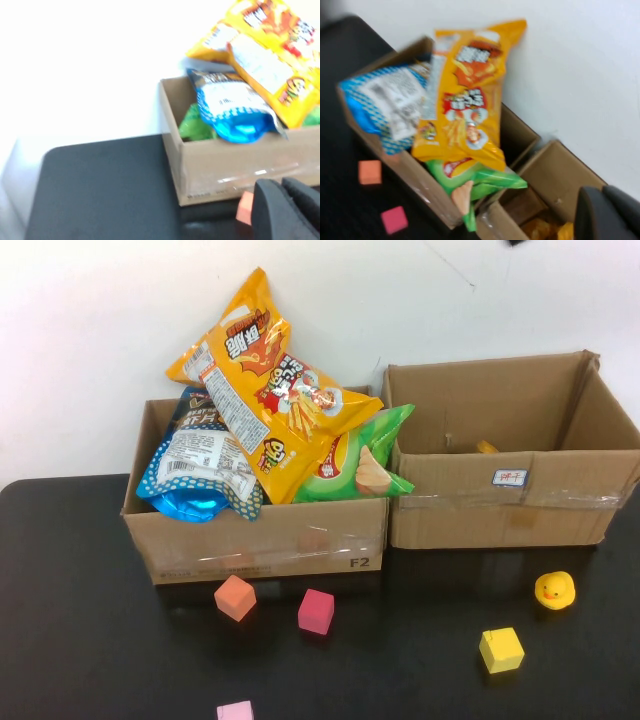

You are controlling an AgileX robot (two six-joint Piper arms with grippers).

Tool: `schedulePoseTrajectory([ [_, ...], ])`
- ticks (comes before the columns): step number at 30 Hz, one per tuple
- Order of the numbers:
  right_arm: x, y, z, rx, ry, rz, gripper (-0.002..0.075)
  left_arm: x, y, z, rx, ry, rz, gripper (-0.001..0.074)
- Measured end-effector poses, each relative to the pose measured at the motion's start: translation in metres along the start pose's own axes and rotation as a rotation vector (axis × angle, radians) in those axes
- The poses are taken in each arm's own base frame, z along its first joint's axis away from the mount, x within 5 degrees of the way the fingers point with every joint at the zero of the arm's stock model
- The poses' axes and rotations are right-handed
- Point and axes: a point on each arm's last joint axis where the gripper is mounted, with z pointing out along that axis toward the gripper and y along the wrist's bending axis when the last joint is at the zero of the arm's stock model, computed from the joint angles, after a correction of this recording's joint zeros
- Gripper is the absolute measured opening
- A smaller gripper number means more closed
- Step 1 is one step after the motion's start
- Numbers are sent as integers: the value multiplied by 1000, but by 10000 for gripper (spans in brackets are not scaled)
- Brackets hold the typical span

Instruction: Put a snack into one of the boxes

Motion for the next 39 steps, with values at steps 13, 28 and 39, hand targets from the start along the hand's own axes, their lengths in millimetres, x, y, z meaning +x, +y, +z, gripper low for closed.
schedulePoseTrajectory([
  [13,115,43,-57,34,-61,113,3,30,-12,13,119,-85,137,-1],
  [28,274,95,-47,94,27,323,2,34,-9,14,86,-64,166,-1],
  [39,302,105,-44,71,176,348,2,34,-9,14,85,-64,168,-1],
])
